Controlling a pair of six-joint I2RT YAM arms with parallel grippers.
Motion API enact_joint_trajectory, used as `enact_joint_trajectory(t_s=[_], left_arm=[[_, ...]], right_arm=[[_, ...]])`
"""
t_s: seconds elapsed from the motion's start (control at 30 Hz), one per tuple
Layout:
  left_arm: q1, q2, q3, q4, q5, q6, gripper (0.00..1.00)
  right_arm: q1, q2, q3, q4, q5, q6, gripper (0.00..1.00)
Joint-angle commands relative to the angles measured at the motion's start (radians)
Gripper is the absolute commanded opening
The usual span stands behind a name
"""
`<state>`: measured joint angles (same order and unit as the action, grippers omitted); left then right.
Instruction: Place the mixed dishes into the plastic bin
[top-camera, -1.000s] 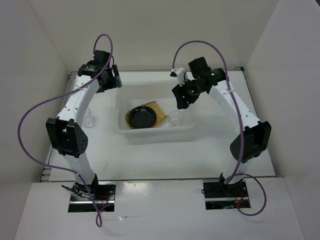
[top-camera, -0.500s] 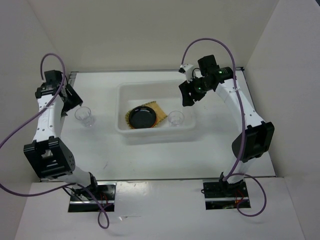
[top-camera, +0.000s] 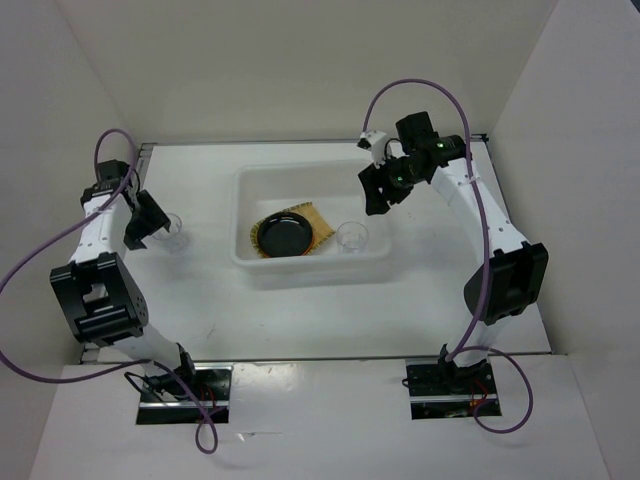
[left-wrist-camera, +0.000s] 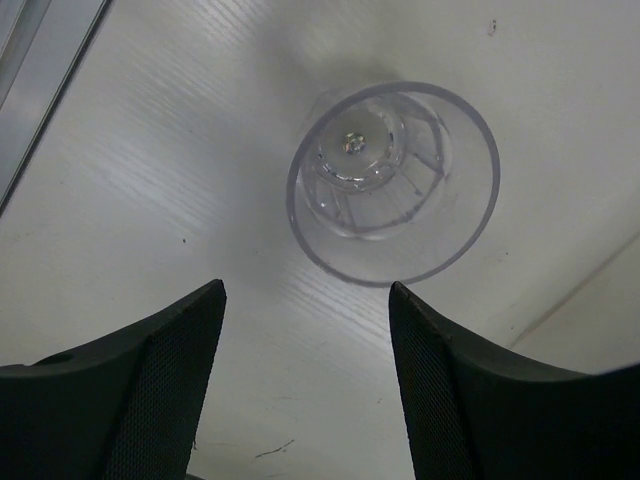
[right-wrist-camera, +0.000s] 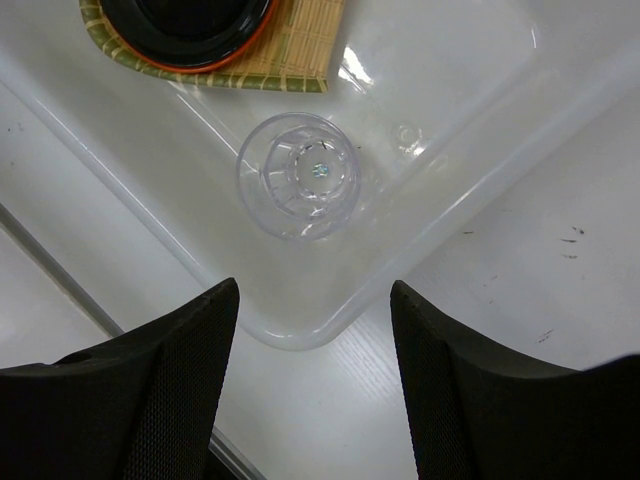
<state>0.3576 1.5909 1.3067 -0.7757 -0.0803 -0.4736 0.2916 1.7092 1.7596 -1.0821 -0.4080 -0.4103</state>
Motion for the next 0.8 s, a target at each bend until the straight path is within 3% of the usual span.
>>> enact_joint_trajectory(t_s=[0.0,0.13,0.23,0.37,0.4,0.43,0.6,0.77], left_arm=[[0.004,0.061,-0.004,0.056,0.002,0.021,0.74],[0.004,0.116,-0.004,0.085,-0.007,0.03,0.74],[0.014,0.138,0.005,0.095,-0.016,0.039,0.66],[0.014,0.15,0.025,0.095,-0.006,0.039,0.22],[0.014,0.141,0.025,0.095,-0.006,0.039,0.05],[0.014,0.13,0.038,0.095,-0.006,0.027,0.0],[0.014,0.014,0.092,0.081,0.034,-0.026,0.0],[0.014,-0.158,0.152,0.222,0.206,-0.141,0.0]], right_arm=[[-0.014,-0.042,0.009,-0.002,-0.015,-0.015,0.68],[-0.014,-0.033,0.009,-0.002,0.006,-0.015,0.68],[-0.023,-0.033,0.029,-0.012,0.032,-0.024,0.68],[-0.034,-0.033,0.029,-0.012,0.07,-0.024,0.68],[-0.034,-0.033,0.029,-0.021,0.071,-0.024,0.68],[-0.045,-0.033,0.029,-0.021,0.071,-0.024,0.68],[-0.077,-0.042,0.018,-0.021,0.08,-0.015,0.67],[-0.098,-0.042,0.009,-0.021,0.092,-0.015,0.67]])
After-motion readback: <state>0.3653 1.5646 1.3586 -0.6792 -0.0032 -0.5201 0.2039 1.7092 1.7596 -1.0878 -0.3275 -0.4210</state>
